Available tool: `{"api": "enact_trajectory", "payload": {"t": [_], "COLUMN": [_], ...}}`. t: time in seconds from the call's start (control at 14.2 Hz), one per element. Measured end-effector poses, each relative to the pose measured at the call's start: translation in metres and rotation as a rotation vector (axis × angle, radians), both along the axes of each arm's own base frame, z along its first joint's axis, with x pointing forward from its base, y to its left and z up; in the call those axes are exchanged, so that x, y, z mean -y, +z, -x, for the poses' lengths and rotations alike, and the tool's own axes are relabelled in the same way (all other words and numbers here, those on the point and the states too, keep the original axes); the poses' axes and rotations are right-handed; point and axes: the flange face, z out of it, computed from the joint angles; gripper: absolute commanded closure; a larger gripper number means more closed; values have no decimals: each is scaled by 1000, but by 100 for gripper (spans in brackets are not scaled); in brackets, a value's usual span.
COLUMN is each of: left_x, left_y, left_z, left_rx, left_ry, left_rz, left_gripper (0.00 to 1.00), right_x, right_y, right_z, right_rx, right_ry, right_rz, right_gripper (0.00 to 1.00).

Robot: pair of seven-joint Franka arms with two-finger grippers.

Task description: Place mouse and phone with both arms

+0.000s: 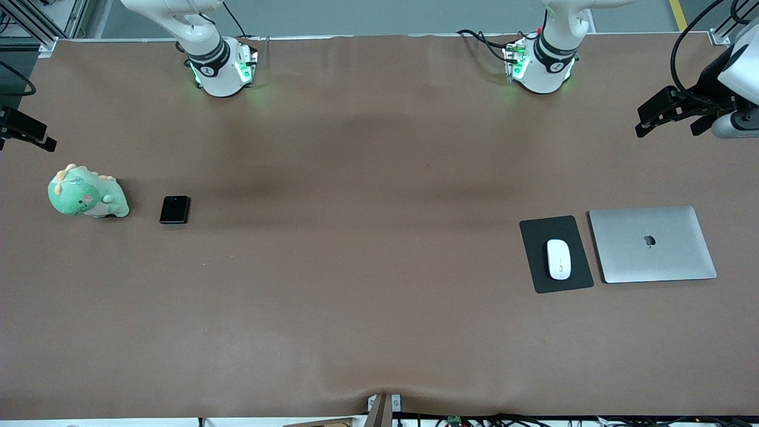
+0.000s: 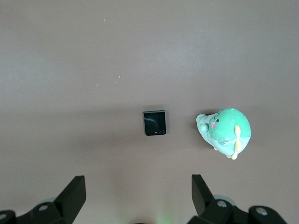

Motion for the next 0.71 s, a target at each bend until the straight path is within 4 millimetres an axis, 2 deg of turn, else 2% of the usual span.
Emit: {"api": "enact_trajectory", "payload": {"t": [0.71], "left_x": [-2], "left_y": [-4], "left_z": [-3], "left_rx": [-6], "left_ry": [33], "left_rz": [-10], "left_gripper": [0], "right_x": [2], "right_y": [-2], "right_z": [1], "right_rx": [-9], "right_ry": [-4], "right_rz": [1], "right_gripper": [0]}}
